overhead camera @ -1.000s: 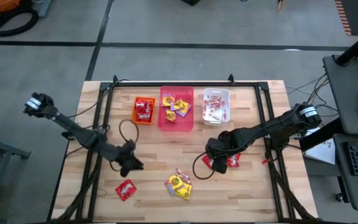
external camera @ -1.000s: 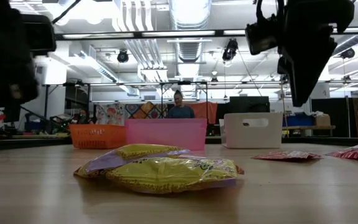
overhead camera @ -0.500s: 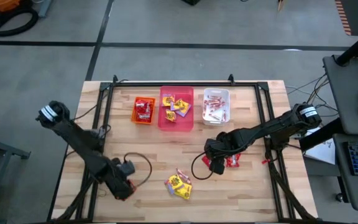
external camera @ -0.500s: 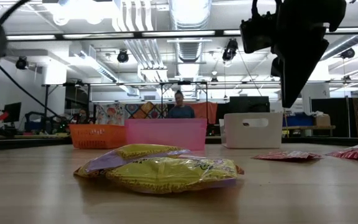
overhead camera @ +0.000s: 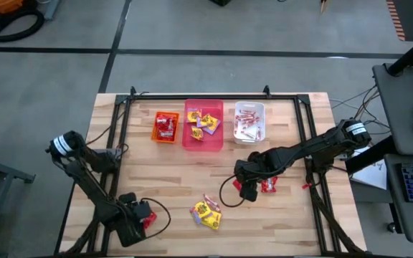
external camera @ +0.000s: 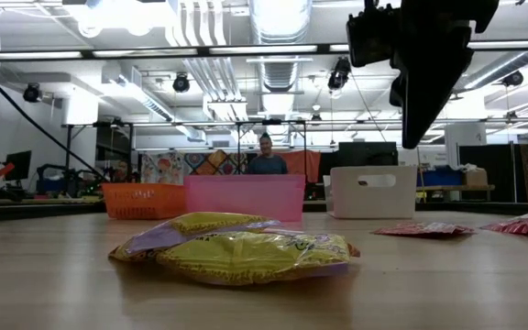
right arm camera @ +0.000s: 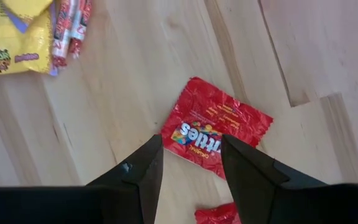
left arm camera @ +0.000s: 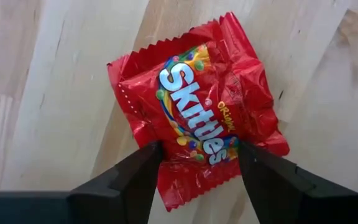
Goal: Organize candy in baskets
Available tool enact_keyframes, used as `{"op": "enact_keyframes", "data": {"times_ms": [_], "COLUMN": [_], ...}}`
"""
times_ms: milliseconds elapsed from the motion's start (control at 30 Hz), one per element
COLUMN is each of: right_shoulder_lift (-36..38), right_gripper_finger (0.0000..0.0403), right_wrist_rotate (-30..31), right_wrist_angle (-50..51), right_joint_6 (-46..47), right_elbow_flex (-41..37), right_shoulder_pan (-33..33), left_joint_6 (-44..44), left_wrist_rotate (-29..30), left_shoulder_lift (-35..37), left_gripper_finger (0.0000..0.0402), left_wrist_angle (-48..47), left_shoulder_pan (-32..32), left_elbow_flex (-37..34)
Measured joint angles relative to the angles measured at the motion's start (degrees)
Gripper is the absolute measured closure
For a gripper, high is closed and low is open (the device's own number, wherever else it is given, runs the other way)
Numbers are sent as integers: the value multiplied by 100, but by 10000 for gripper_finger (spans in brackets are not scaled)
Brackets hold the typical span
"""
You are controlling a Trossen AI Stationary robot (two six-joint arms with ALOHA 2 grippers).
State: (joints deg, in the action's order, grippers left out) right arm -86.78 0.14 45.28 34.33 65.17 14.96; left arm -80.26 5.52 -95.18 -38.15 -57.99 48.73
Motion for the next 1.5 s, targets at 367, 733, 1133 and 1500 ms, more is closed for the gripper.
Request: {"op": "enact_keyframes", "data": {"times_ms": [367, 733, 1133, 1500], "right_shoulder_lift": [0, 2, 4, 4], "right_gripper_finger": [250, 250, 250, 250], "right_wrist_rotate": [141, 155, 1391, 1535], "right_wrist_angle": [-504, -2264, -5605, -7209], "right_joint_6": [-276, -1460, -2911, -3435], "right_elbow_flex": [9, -161, -845, -938], "right_shoulder_pan": [0, 0, -97, -297], "left_joint_6": [150, 206, 650, 2960], "left_wrist_rotate": [257, 1062, 3526, 5375], "left_shoulder_lift": [-42, -85, -43, 309], "left_gripper_finger": [318, 391, 400, 400], "left_wrist_angle": [-30, -884, -2049, -2164], "left_shoulder_pan": [-120, -296, 18, 1363], "left_elbow_flex": [-22, 504, 1365, 1381]}}
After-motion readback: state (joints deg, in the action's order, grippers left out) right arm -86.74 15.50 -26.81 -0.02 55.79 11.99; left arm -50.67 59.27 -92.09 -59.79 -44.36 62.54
